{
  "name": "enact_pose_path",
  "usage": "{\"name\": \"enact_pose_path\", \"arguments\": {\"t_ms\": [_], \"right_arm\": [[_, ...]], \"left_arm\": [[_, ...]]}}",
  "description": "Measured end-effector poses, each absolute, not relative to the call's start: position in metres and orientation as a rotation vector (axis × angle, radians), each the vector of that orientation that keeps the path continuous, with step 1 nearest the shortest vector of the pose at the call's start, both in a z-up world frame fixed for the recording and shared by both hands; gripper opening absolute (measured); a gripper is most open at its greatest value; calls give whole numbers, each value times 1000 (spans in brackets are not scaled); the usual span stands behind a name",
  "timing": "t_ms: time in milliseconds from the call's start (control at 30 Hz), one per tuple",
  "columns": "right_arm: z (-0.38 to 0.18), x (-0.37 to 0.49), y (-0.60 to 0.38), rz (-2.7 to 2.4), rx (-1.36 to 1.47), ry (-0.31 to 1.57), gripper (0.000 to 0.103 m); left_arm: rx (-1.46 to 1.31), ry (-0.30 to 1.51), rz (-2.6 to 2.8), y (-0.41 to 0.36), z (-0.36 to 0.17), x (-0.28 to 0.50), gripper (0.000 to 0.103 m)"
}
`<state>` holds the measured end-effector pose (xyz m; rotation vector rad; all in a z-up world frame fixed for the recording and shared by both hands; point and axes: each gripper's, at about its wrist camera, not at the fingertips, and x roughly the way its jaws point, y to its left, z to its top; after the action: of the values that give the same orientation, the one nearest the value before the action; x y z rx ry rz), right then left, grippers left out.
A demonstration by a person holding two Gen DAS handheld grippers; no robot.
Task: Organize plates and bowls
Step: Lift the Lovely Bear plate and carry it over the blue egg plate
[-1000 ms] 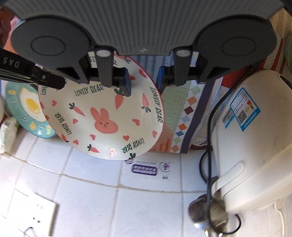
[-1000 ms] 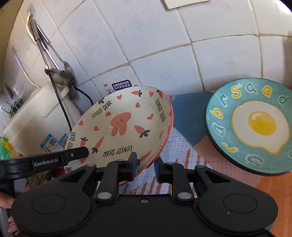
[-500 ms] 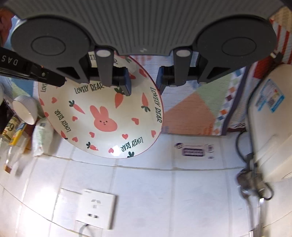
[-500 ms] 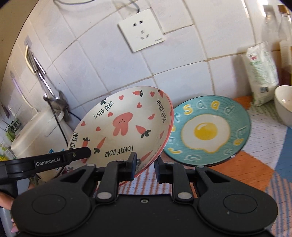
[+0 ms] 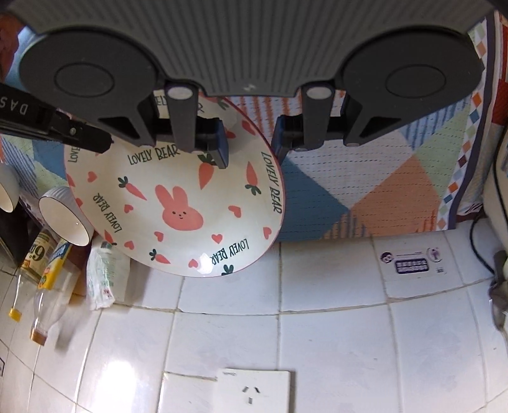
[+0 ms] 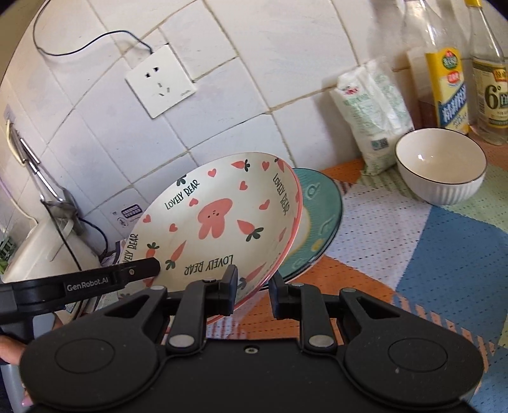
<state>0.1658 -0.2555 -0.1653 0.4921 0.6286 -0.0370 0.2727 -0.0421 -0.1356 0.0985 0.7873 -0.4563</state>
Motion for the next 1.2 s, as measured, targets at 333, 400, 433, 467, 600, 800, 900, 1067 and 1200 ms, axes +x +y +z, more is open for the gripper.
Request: {"name": "enact_pose_path", "arguments": {"t_ms": [333,400,433,467,600,800,900,1067,1200], "right_arm": [[-176,178,-279,-72,511,652,26],[-175,183,-277,-71,483,668,27],[-177,186,-277,-74,476,675,27],[-178,189,-279,-74,474,684,27],[-176,198,-283,-84,468,712,27],[-173,207,-281,-97,453,742,28],[-173,212,-283,-89,414,767,30],[-173,222,-285,-96,367,795,30],[-171,231,-273,-139,251,821,31]], "left_arm": [[69,864,-451,-64,-150,305,27],[58,878,-442,-66,-154,312,27],[55,890,-436,-68,-156,315,27],[49,905,-430,-69,-159,318,27],[39,942,-428,-70,-166,323,27],[42,992,-410,-74,-167,331,27],[18,1056,-415,-76,-172,337,27],[25,1070,-407,-76,-174,342,27],[47,1068,-403,-79,-173,343,27]]}}
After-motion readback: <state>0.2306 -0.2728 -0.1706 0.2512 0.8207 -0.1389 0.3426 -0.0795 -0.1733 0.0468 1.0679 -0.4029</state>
